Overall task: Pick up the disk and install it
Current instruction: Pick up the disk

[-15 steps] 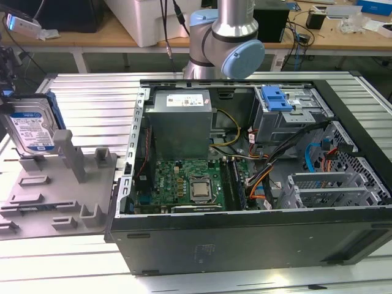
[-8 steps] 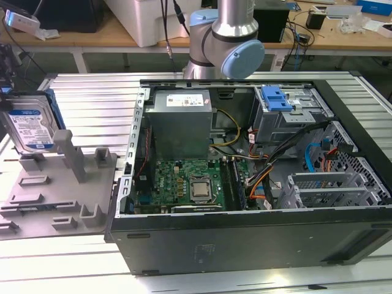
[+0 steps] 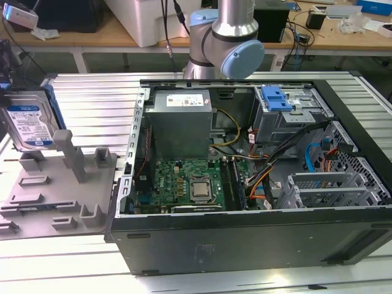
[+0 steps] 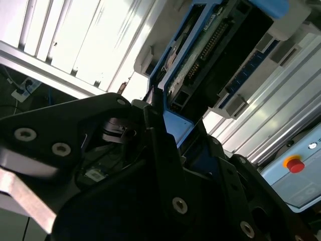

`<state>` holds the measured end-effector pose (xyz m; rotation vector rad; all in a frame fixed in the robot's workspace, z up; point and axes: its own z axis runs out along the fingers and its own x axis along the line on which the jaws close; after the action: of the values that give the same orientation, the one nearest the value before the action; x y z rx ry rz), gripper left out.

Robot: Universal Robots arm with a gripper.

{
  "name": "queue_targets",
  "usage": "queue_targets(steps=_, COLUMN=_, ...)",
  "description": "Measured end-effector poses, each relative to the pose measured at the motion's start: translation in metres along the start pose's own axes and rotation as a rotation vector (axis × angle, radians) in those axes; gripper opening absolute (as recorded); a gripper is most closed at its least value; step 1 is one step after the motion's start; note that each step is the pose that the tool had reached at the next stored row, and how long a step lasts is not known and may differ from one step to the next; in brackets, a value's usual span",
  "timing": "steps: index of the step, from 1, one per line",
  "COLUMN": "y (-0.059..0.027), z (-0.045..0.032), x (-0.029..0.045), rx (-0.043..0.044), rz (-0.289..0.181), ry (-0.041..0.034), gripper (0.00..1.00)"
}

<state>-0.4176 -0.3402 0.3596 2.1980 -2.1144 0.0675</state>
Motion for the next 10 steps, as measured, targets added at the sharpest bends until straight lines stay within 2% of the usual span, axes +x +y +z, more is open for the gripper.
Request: queue_targets(steps=10, y=0.0005, z=-0.0158, x=0.0002, rx=0.0144, rz=-0.008, ry=0.0011, gripper=0.37)
